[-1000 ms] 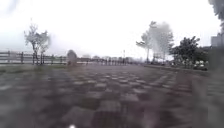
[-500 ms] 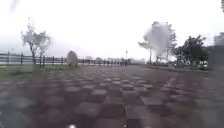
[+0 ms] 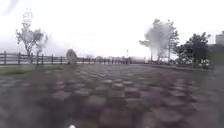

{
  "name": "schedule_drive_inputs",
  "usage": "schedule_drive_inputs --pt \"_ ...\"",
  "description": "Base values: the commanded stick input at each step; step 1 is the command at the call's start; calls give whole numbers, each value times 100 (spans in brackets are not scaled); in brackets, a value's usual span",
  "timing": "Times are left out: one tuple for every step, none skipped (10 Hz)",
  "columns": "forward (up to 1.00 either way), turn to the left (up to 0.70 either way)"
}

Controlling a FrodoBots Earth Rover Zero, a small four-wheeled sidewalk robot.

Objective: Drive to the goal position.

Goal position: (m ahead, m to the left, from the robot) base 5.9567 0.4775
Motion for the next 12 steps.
schedule_drive_inputs --pt "100 0" --pt "100 0" --pt "100 0" --pt "100 0" --pt "100 0" --pt "100 0" --pt "100 0" --pt "100 0" --pt "100 0" --pt "100 0" --pt "100 0" --pt "100 0"
